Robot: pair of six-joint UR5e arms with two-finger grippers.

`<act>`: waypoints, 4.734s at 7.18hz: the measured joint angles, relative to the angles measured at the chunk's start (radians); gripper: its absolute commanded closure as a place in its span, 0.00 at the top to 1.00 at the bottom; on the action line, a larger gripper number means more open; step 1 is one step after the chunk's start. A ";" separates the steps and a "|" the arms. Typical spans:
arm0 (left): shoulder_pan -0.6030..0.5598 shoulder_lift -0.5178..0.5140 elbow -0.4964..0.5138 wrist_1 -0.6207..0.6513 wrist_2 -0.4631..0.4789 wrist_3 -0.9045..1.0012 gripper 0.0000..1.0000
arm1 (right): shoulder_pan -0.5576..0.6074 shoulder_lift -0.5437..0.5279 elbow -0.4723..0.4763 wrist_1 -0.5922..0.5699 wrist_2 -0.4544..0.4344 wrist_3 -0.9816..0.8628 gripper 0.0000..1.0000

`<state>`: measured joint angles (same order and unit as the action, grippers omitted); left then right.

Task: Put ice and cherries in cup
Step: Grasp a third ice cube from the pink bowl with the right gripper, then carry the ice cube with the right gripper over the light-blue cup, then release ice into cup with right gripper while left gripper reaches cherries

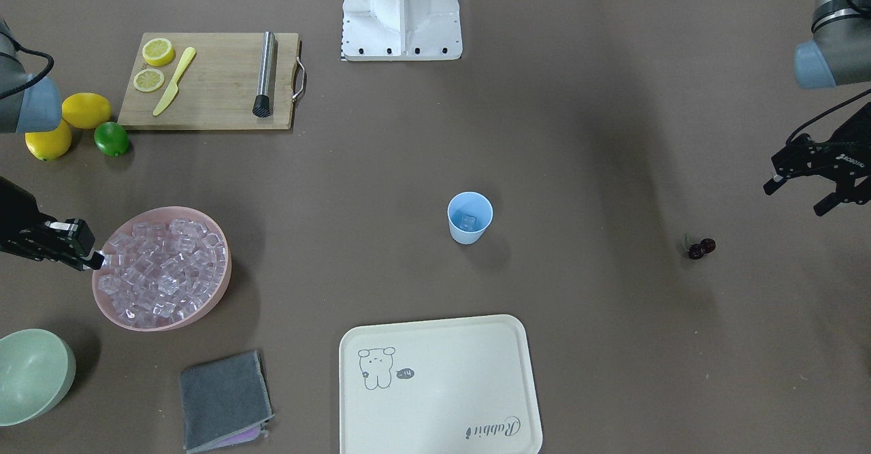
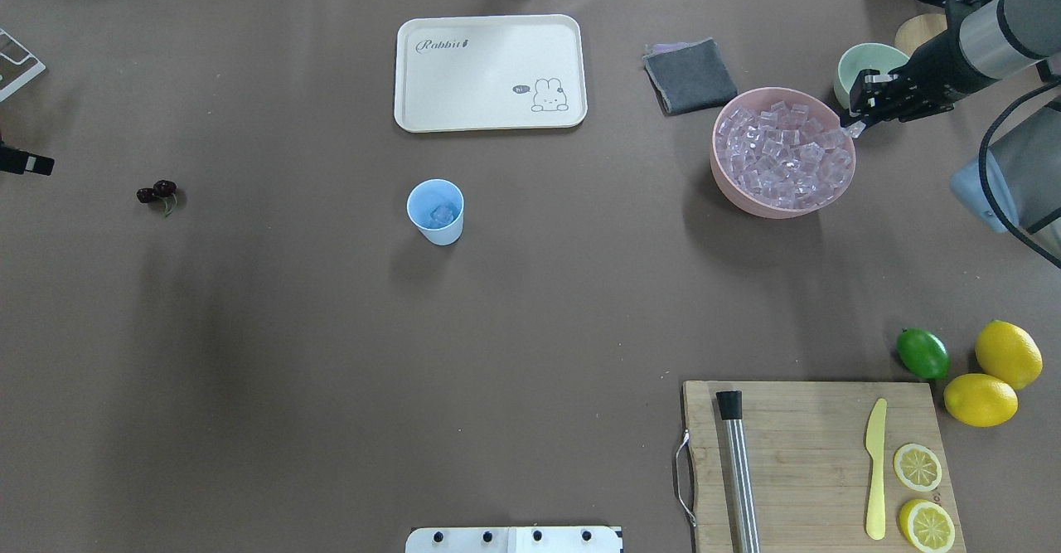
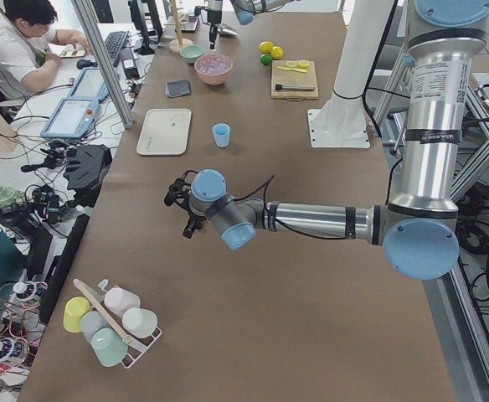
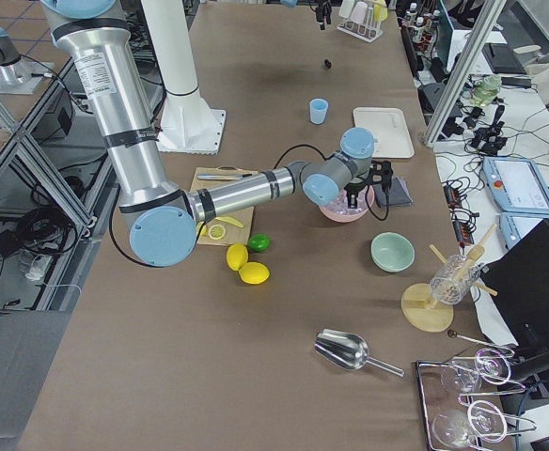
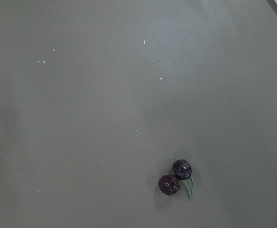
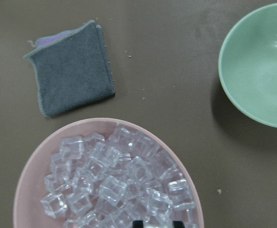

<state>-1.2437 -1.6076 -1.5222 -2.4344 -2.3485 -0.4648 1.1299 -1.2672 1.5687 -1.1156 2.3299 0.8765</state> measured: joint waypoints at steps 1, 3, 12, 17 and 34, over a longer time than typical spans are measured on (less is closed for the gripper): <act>0.001 -0.003 0.001 0.000 0.000 0.000 0.98 | -0.006 0.020 0.063 -0.094 -0.018 0.001 0.00; 0.001 -0.011 0.004 0.001 0.001 0.000 0.98 | -0.081 0.147 0.170 -0.337 -0.098 0.086 0.00; 0.014 -0.060 0.073 0.002 0.002 0.001 0.98 | -0.591 0.810 -0.234 -0.536 -0.616 0.506 0.00; 0.016 -0.057 0.072 0.000 0.001 0.002 0.98 | -0.608 0.824 -0.282 -0.504 -0.650 0.507 0.03; 0.232 -0.167 0.167 -0.007 0.218 -0.214 0.98 | -0.073 0.292 0.106 -0.472 -0.135 -0.124 0.99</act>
<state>-1.0113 -1.7744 -1.3551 -2.4419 -2.1301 -0.6786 1.0570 -0.9756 1.6749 -1.5875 2.1953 0.7520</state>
